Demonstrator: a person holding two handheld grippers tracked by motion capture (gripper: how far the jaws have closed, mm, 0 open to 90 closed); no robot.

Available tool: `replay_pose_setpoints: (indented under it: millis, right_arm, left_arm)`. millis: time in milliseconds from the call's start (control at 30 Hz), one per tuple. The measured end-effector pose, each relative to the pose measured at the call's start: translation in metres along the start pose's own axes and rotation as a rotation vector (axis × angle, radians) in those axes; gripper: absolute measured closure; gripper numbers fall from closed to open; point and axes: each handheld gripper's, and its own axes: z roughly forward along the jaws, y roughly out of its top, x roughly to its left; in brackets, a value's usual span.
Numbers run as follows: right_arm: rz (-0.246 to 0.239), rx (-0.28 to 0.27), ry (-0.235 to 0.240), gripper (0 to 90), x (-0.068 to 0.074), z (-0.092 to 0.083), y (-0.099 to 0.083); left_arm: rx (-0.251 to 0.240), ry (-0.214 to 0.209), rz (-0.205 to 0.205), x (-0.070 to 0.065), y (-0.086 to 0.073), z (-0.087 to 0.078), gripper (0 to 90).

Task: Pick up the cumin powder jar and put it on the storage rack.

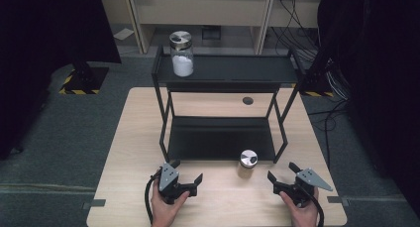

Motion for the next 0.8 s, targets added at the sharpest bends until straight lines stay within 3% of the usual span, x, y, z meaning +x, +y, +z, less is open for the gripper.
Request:
replay_pose_setpoints:
  millis: [300, 567, 800]
  right_arm:
    - [-0.026, 0.010, 0.053, 4.5, 0.011, 0.008, 0.002]
    - [-0.073, 0.032, 0.111, 4.5, 0.029, 0.026, 0.008]
    - [-0.088, 0.045, 0.124, 4.8, 0.036, 0.040, 0.013]
  left_arm:
    - [0.001, -0.002, 0.001, 0.000, 0.000, 0.000, 1.1]
    - [-0.001, -0.001, 0.001, 0.000, 0.000, 0.000, 1.1]
    - [-0.001, -0.001, 0.005, -0.001, 0.000, 0.000, 1.1]
